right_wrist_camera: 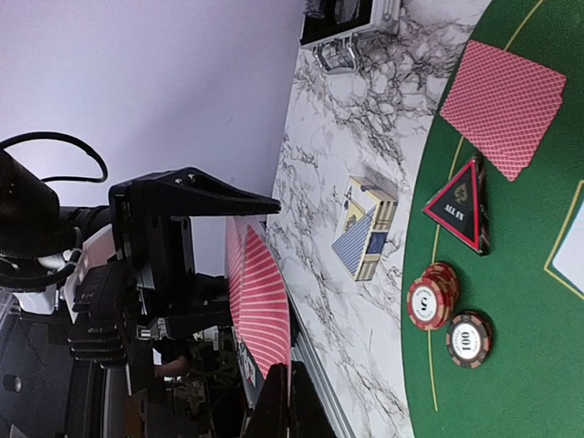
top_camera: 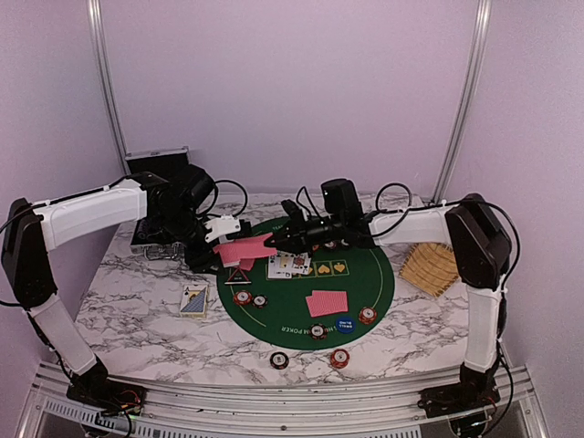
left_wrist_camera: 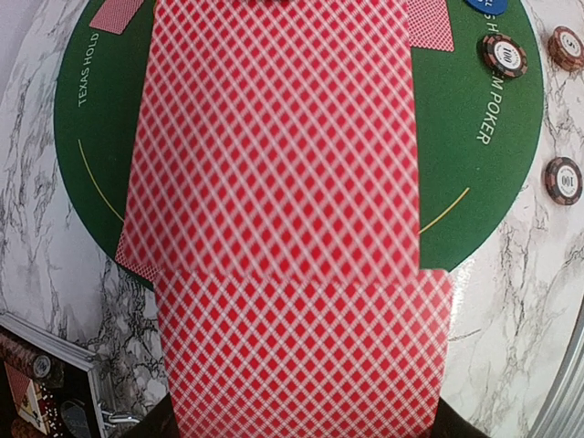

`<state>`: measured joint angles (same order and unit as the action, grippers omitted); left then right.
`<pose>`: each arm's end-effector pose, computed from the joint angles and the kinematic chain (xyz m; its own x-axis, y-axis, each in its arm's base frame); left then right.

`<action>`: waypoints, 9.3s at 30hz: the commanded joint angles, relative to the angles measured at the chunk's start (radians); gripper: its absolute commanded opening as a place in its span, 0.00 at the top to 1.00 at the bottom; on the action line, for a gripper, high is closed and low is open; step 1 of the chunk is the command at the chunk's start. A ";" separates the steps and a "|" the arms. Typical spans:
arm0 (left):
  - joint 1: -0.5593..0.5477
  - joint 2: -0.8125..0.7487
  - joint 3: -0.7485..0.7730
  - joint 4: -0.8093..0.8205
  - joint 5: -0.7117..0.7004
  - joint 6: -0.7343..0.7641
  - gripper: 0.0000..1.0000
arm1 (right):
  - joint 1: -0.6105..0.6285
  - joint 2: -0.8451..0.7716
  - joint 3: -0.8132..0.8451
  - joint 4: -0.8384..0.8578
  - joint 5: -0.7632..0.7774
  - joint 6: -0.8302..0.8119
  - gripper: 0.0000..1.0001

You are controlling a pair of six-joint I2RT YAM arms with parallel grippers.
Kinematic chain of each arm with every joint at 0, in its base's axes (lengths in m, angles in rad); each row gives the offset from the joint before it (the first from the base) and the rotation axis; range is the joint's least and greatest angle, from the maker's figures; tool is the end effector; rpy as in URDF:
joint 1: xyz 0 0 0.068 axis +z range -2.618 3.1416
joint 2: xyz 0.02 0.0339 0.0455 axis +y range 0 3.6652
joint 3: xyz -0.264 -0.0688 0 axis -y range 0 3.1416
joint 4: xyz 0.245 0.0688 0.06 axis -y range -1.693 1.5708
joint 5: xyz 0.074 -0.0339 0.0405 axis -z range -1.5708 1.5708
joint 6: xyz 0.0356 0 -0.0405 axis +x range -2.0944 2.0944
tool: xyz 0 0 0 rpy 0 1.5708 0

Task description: Distribute texas hold em gaming equipment

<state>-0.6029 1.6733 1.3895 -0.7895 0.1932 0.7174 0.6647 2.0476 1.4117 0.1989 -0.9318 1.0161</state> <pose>0.2852 -0.2047 0.2694 -0.1300 0.8728 -0.4705 0.9521 0.2424 0.1866 0.3446 0.3063 0.2105 -0.9748 -0.1198 -0.1884 -0.2121 0.2329 0.9491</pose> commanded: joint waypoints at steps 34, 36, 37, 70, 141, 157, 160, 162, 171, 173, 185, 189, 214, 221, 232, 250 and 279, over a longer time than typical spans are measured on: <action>0.007 -0.026 -0.022 0.005 -0.001 0.011 1.00 | -0.282 0.125 0.013 -0.394 0.253 -0.397 1.00; 0.008 -0.025 -0.021 0.004 0.000 0.013 1.00 | -0.281 0.125 0.019 -0.427 0.273 -0.419 1.00; 0.008 -0.025 -0.021 0.005 0.002 0.013 1.00 | -0.281 0.125 0.022 -0.441 0.278 -0.428 1.00; 0.006 -0.022 -0.004 0.005 0.032 -0.004 1.00 | -0.106 -0.084 0.055 -0.334 0.231 -0.330 0.08; 0.006 -0.030 0.015 0.005 0.043 -0.014 1.00 | 0.110 0.229 0.202 0.104 0.011 0.064 0.43; 0.006 -0.030 0.000 0.005 0.024 -0.011 1.00 | 0.096 0.141 0.145 0.099 0.000 0.052 0.61; 0.008 -0.027 -0.004 0.006 0.019 -0.008 1.00 | 0.094 0.123 0.128 0.105 0.000 0.055 0.65; 0.009 -0.025 -0.004 0.006 0.019 -0.007 1.00 | 0.093 0.115 0.119 0.103 0.000 0.055 0.68; 0.009 -0.018 0.010 0.005 0.022 -0.009 1.00 | 0.093 0.102 0.105 0.088 -0.007 0.044 0.71; 0.009 -0.017 0.010 0.005 0.022 -0.008 1.00 | 0.095 0.104 0.105 0.088 -0.010 0.045 0.73; 0.009 -0.013 0.014 0.005 0.013 -0.006 1.00 | 0.092 0.082 0.110 0.018 -0.015 0.003 0.94; 0.009 -0.011 0.016 0.004 0.011 -0.006 1.00 | 0.083 0.074 0.109 -0.017 -0.017 -0.021 0.97; 0.011 -0.013 0.007 0.006 0.014 -0.004 1.00 | 0.008 -0.012 -0.009 0.057 -0.055 0.037 1.00; 0.012 -0.009 0.006 0.006 0.017 -0.004 1.00 | -0.039 -0.061 -0.069 0.124 -0.065 0.073 1.00; 0.018 -0.016 -0.012 0.004 0.017 0.001 1.00 | -0.197 -0.085 -0.167 0.006 -0.050 -0.063 1.00; 0.048 -0.067 -0.101 0.004 0.011 0.001 1.00 | -0.295 0.030 -0.080 -0.340 0.126 -0.362 1.00; 0.380 -0.251 -0.515 0.190 -0.131 0.040 1.00 | -0.285 -0.025 -0.057 -0.585 0.391 -0.544 0.53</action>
<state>-0.2314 1.4372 0.9169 -0.6865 0.0746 0.7490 0.3794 2.0712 1.3441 -0.3511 -0.5995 0.4774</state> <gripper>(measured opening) 0.660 0.410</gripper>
